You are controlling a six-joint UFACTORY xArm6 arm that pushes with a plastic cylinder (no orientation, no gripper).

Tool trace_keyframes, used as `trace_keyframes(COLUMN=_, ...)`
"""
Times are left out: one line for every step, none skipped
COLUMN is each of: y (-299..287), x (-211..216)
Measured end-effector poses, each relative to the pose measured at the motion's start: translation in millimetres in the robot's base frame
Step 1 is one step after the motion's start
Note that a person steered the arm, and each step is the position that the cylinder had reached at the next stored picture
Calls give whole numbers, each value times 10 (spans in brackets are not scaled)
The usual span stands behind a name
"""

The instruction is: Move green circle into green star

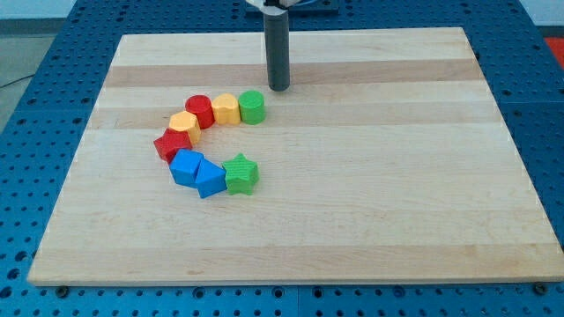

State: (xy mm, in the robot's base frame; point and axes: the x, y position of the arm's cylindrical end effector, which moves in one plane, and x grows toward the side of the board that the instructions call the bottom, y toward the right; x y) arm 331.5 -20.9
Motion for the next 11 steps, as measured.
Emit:
trace_keyframes(y=-71, x=206)
trace_keyframes(y=-128, x=183)
trace_keyframes(y=-239, x=95)
trace_keyframes(y=-448, x=130)
trace_keyframes(y=-302, x=326)
trace_keyframes(y=-114, x=498)
trace_keyframes(y=-114, x=721)
trace_keyframes(y=-114, x=937)
trace_keyframes(y=-114, x=1162)
trace_keyframes(y=-341, x=1182)
trace_keyframes(y=-529, x=1179)
